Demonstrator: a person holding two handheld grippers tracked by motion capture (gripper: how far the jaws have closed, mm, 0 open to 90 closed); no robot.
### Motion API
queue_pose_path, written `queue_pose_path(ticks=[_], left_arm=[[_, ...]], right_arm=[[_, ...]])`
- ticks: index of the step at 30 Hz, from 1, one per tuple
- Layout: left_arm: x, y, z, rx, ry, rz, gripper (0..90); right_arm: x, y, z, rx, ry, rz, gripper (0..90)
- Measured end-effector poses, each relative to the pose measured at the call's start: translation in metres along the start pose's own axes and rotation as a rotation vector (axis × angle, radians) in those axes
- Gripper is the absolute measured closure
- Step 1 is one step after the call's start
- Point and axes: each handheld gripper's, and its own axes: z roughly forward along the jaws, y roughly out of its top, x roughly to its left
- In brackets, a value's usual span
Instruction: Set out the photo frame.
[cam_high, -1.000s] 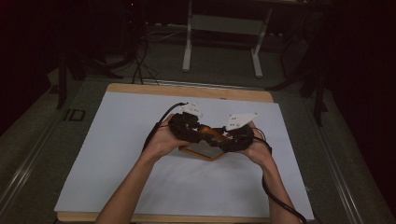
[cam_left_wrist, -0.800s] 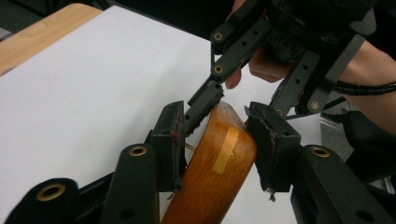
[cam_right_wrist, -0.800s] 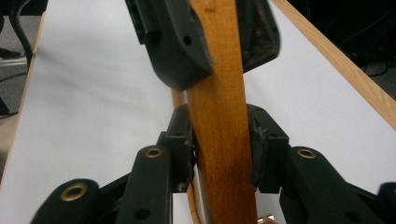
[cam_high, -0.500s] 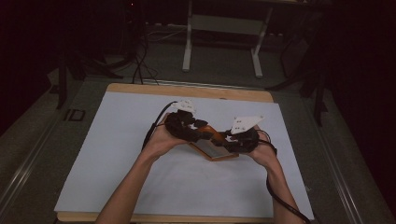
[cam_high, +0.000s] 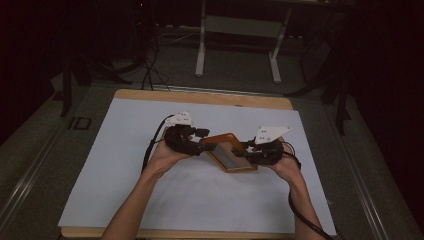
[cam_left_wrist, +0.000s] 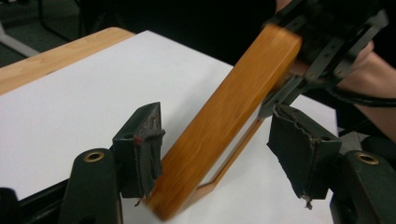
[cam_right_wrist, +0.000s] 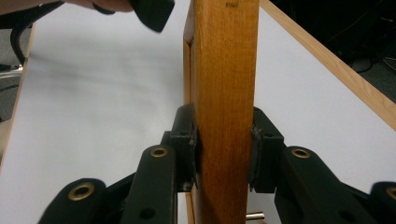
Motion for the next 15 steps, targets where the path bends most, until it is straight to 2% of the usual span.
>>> queue_pose_path(ticks=[8, 11, 15], left_arm=[[0.006, -0.016, 0.006, -0.015, -0.002, -0.035, 29.5], [0.007, -0.019, 0.011, 0.007, 0.019, -0.035, 31.1], [0.010, -0.024, 0.020, 0.028, 0.017, -0.038, 32.6]], right_arm=[[0.001, -0.006, -0.004, -0.016, -0.012, 0.012, 68.1], [0.001, -0.008, -0.006, -0.023, -0.015, 0.019, 68.1], [0.000, -0.011, -0.007, -0.031, -0.019, 0.029, 68.1]])
